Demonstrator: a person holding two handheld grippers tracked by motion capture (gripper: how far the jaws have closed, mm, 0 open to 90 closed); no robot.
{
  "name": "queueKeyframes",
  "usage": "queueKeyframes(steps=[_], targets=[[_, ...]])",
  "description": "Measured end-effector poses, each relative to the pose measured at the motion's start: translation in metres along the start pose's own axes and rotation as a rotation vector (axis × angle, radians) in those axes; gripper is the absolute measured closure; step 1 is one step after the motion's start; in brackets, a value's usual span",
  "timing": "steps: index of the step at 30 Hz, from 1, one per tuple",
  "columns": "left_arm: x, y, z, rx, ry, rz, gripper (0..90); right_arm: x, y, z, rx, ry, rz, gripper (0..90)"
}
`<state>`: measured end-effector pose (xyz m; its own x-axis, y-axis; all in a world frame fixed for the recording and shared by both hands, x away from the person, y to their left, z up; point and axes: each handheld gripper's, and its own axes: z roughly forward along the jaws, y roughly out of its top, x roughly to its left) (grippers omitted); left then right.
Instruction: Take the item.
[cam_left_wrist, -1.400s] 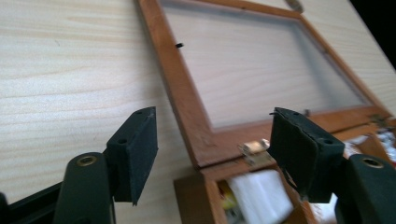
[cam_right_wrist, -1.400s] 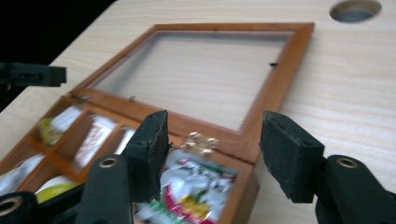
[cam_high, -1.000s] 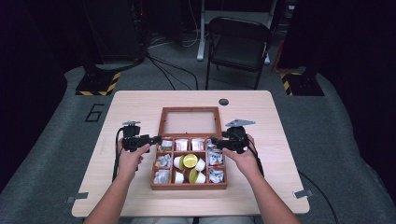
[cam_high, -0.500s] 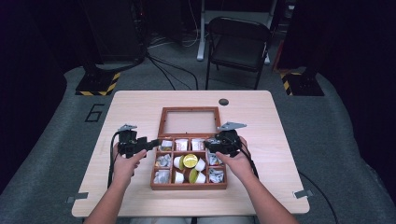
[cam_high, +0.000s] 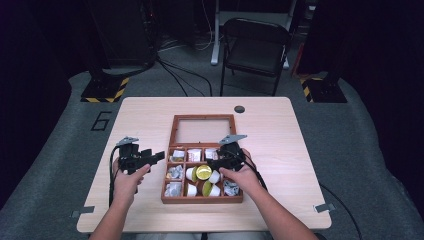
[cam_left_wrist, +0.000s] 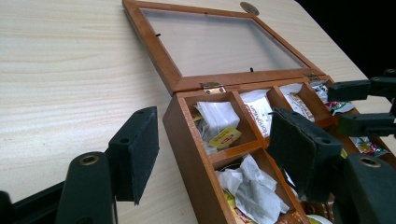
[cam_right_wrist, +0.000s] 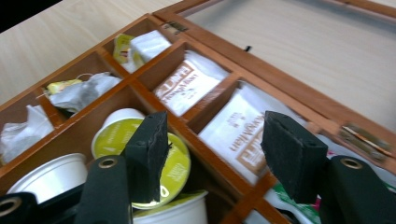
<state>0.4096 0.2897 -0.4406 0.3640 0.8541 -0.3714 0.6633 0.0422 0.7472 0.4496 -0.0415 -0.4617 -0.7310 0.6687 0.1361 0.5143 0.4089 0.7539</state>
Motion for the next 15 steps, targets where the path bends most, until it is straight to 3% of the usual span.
queueKeyframes(steps=[8,13,15], targets=[[0.0,-0.002,-0.002,-0.005,0.012,0.003,33.0,0.021,-0.003,0.011,0.045,0.044,-0.066,37.5],[0.002,-0.001,-0.002,-0.006,0.009,-0.007,33.0,0.034,-0.008,0.01,0.073,0.039,-0.085,34.9],[0.002,0.0,-0.002,-0.006,0.01,-0.009,33.0,0.037,-0.008,0.009,0.07,0.031,-0.113,34.7]])
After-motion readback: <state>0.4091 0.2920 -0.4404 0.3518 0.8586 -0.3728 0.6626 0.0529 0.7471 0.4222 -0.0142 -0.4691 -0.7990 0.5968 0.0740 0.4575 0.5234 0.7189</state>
